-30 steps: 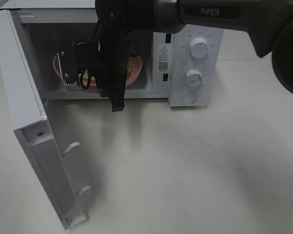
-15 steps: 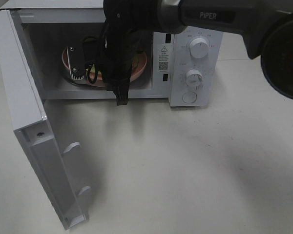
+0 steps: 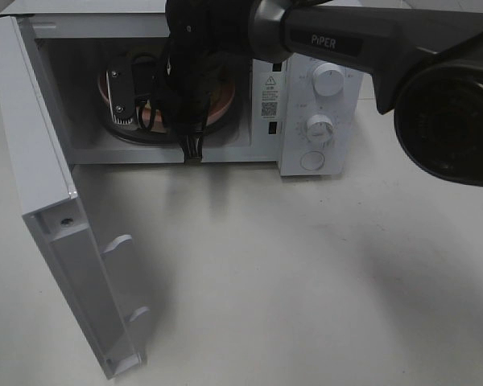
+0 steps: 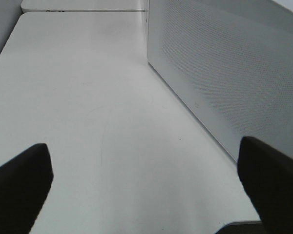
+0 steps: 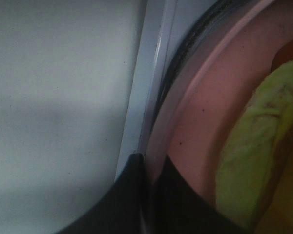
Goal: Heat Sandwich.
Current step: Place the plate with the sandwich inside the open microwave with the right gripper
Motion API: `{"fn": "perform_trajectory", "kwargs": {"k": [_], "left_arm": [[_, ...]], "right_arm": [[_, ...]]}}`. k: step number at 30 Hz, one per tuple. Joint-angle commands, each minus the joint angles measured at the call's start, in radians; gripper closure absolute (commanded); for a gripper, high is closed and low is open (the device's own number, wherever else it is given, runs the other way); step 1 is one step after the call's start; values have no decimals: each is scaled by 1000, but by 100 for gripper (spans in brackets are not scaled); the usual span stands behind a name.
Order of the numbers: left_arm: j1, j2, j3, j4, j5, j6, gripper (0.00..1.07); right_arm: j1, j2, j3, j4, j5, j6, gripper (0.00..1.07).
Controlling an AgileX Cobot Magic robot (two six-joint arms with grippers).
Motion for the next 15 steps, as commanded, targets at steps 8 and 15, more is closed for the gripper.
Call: {"fn": "perform_trajectory", "kwargs": {"k": [8,15], "left_arm": [[5,-20,1,-3,-10,-5,9],[5,-20,1,-3,-10,-5,9]], "right_arm": [[-11,4,-23,-38,-79,-23,105],[-11,33,-48,-33,-81,-23,104]]}}
